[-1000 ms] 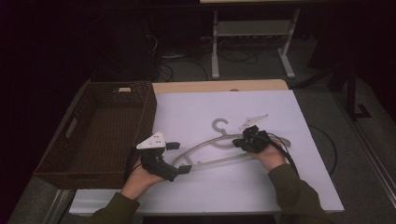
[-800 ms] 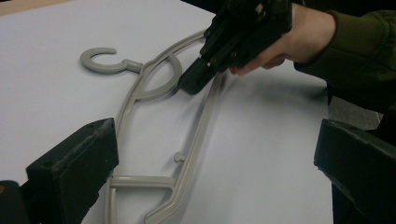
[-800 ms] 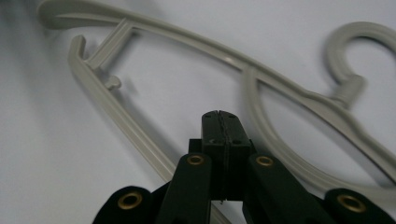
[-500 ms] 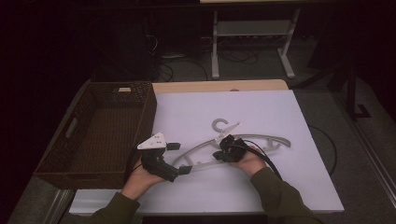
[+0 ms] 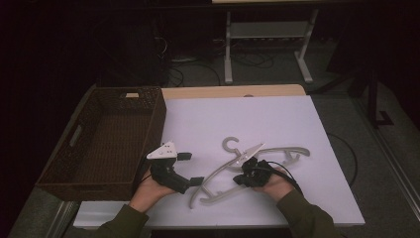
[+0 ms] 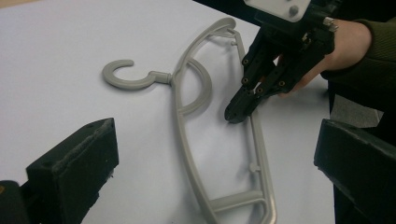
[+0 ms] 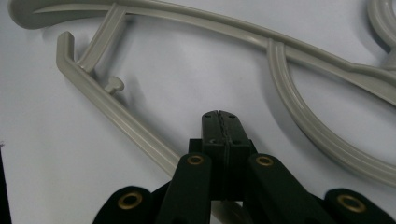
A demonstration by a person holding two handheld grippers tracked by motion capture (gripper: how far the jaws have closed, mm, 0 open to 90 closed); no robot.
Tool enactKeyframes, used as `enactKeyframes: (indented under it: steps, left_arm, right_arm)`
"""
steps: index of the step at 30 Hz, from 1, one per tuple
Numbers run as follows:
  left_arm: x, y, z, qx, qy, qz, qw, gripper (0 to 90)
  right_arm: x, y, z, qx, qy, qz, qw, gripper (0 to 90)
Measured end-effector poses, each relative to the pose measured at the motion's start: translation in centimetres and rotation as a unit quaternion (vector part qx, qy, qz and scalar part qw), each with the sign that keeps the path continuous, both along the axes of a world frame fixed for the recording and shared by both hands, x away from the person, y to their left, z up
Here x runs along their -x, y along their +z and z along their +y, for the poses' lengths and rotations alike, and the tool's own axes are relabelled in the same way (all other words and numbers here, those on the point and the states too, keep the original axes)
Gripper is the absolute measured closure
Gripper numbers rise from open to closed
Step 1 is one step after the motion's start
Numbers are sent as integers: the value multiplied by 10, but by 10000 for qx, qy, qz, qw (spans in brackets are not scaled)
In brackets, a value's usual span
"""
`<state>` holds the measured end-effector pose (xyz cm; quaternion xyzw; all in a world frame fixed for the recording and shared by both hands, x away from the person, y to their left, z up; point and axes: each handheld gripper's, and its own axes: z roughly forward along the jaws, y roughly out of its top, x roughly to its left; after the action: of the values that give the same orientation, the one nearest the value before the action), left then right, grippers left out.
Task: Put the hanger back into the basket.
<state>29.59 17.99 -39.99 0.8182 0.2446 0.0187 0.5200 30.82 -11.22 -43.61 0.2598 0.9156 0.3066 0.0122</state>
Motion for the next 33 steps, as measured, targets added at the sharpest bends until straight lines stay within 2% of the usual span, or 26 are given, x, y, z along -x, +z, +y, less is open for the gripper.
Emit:
enactKeyframes:
  steps: [2, 3, 4, 6, 7, 9, 11, 14, 15, 17, 18, 21, 24, 25, 28, 29, 33]
  left_arm:
    - [-1, 0, 0, 4, 3, -1, 10000, 0]
    - [-1, 0, 0, 4, 3, -1, 10000, 0]
    - [0, -1, -1, 0, 7, 1, 10000, 0]
    - [0, -1, -1, 3, 11, 3, 10000, 0]
    - [0, -1, -1, 9, 19, 15, 10000, 0]
    - [-1, -2, 0, 0, 14, 0, 10000, 0]
    - [-1, -2, 1, 2, 27, 22, 10000, 0]
    - [-1, -3, 1, 4, 34, 23, 10000, 0]
    - [-2, -3, 1, 6, 37, 18, 10000, 0]
    - [-2, -3, 1, 0, 39, 13, 10000, 0]
    - [-2, -3, 1, 0, 39, 13, 10000, 0]
    - [-1, -3, 1, -2, 44, 25, 10000, 0]
    - [-2, -3, 1, -14, 39, 32, 10000, 0]
    - [-2, -4, 1, -15, 36, 33, 10000, 0]
    - [-2, -4, 1, -18, 40, 30, 10000, 0]
    - [-2, -4, 1, -10, 44, 30, 10000, 0]
    - [-2, -4, 1, -8, 38, 34, 10000, 0]
  right_arm:
    - [2, 1, 0, -81, -46, 46, 9999, 896]
    - [2, 2, 1, -103, -66, 28, 9999, 896]
    - [1, 3, -1, -82, -23, -91, 9999, 895]
    - [3, 6, -2, -167, -93, -75, 9998, 895]
    - [4, 10, -6, -280, -182, -140, 9993, 895]
    - [4, 12, -8, -322, -213, -151, 9991, 895]
    - [8, 19, -21, -455, -362, -270, 9979, 894]
    - [10, 23, -31, -474, -460, -336, 9973, 894]
    - [12, 25, -42, -515, -611, -399, 9960, 895]
    - [13, 27, -54, -553, -745, -461, 9946, 895]
    - [13, 27, -54, -553, -745, -461, 9946, 895]
    - [18, 27, -76, -600, -1044, -513, 9914, 895]
    - [19, 27, -85, -618, -1145, -561, 9899, 895]
    - [22, 26, -94, -630, -1280, -528, 9884, 895]
    - [23, 24, -99, -597, -1344, -561, 9875, 895]
    - [23, 24, -101, -574, -1406, -494, 9872, 895]
    - [20, 22, -100, -560, -1446, -517, 9865, 895]
